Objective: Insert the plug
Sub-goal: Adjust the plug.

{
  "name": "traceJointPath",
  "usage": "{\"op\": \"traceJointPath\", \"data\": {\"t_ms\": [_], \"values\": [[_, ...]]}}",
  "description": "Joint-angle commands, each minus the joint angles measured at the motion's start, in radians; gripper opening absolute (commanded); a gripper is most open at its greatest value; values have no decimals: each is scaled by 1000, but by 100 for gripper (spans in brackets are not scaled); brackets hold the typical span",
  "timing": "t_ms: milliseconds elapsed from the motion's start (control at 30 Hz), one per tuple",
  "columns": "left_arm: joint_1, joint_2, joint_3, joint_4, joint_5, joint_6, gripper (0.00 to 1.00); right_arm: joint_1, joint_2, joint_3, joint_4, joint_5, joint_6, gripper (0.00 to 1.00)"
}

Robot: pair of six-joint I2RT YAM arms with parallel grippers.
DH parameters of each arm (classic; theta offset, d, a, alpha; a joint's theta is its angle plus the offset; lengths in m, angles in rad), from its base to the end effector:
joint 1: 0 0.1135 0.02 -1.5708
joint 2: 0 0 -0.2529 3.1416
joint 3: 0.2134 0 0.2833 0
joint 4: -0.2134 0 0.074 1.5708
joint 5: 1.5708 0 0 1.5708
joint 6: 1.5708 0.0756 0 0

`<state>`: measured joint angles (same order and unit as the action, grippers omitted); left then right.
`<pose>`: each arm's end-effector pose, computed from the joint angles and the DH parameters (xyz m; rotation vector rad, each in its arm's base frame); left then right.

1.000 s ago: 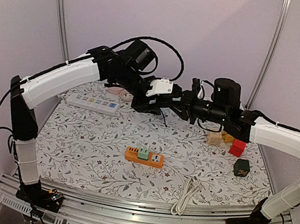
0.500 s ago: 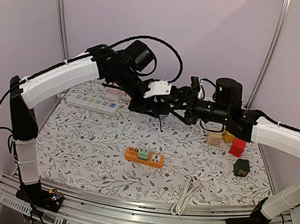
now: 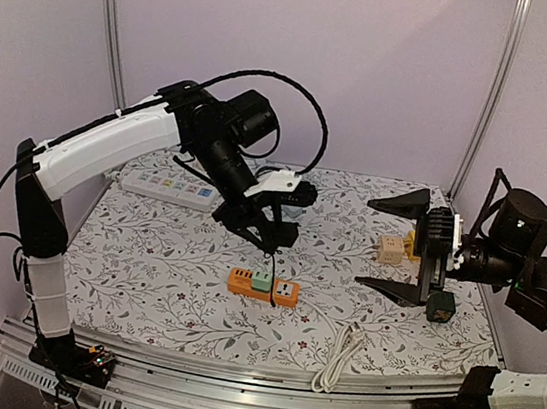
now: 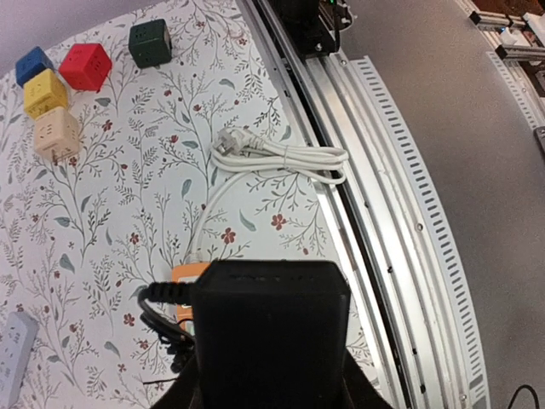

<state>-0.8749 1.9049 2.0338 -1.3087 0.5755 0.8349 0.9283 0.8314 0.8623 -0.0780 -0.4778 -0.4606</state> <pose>0.2391 -0.3504 0.3205 2.1069 1.6263 -0.7968 0.1312 0.2333 0.3622 -1.3270 1.0047 0.7425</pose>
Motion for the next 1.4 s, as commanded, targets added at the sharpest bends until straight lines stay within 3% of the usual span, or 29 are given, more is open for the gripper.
{"op": "traceJointPath", "data": {"t_ms": [0,100,200,233,400,667,1067,1133,1167,1200,1267,1300,1367], "values": [[-25,9,50,-142,141,-26,0,151,98,84,-234,258,-582,99],[-29,14,71,-170,178,-33,0,218,197,160,-321,370,-726,97],[-41,21,74,-176,159,-42,0,232,259,161,-275,389,-784,76],[-45,26,74,-179,151,-43,0,232,267,155,-245,396,-786,74],[-58,37,69,-190,123,-27,0,232,297,153,-149,457,-760,73],[-86,55,81,-210,103,-2,0,231,348,177,-138,520,-762,73],[-96,56,80,-207,105,-4,0,230,415,255,-154,493,-682,23],[-96,57,80,-212,106,1,0,232,415,270,-179,493,-653,1],[-96,58,82,-214,105,2,0,231,416,277,-184,503,-628,0],[-96,57,85,-210,96,-9,11,232,416,283,-192,507,-601,0],[-89,52,87,-182,57,-59,78,231,414,300,-227,538,-526,0],[-80,46,88,-166,33,-84,97,230,413,319,-272,564,-492,0],[-44,28,83,-139,1,-119,99,220,418,371,-412,640,-397,0]]}}
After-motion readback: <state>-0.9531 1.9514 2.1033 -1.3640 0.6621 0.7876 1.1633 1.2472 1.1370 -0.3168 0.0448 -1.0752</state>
